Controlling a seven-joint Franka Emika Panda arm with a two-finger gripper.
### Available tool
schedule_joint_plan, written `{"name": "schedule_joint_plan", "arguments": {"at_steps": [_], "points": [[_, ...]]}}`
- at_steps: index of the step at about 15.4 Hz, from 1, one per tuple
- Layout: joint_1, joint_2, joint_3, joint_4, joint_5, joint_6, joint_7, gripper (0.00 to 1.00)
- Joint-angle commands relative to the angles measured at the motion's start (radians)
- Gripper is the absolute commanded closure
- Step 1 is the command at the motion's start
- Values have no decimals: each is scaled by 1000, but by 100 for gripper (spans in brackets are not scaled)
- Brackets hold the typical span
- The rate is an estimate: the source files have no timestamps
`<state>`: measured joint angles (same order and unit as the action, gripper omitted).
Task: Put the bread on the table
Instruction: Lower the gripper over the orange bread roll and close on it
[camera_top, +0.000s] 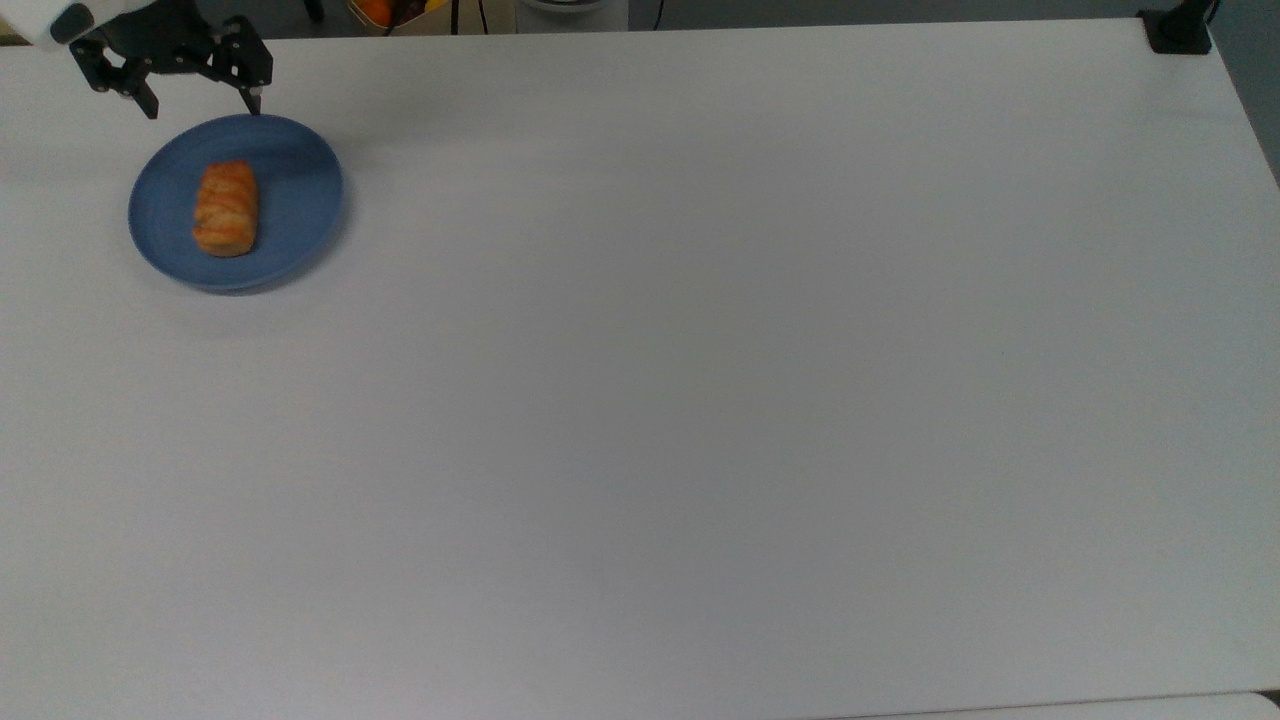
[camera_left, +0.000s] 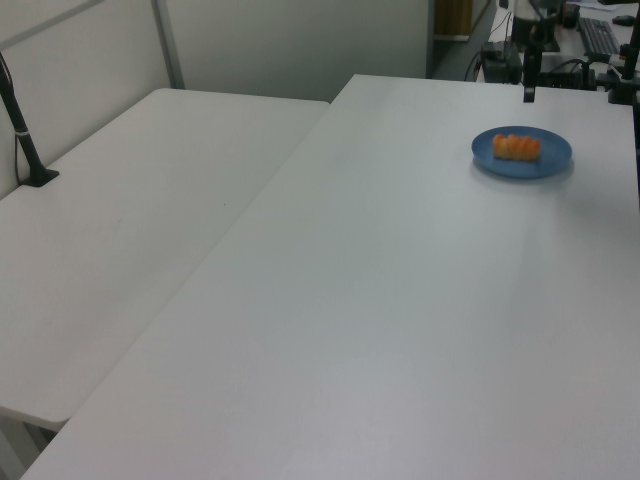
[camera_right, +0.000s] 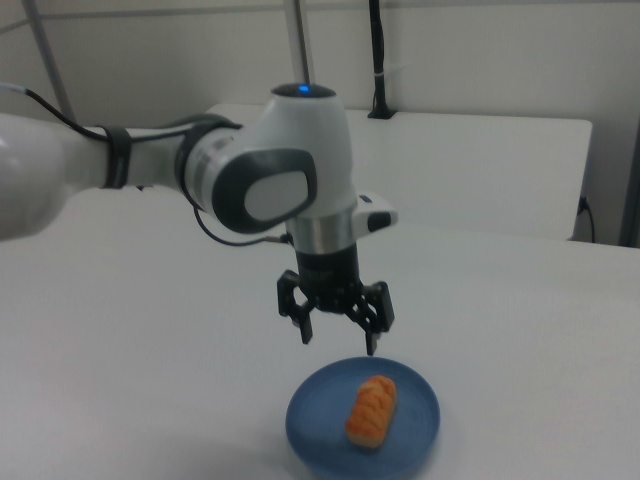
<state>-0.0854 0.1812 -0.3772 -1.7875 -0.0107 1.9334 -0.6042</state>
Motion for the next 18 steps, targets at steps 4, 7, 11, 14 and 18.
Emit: {"name": "schedule_joint_plan", "arguments": {"at_steps": [4, 7, 11, 14, 18], "points": [[-8, 67, -6, -91, 8, 179, -6, 0], [-7, 75, -5, -162, 8, 309, -2, 0], [-5, 109, -3, -174, 8, 366, 0, 0], [-2, 149, 1, -176, 8, 421, 0, 0], [1, 159, 1, -184, 3, 426, -6, 31]]}}
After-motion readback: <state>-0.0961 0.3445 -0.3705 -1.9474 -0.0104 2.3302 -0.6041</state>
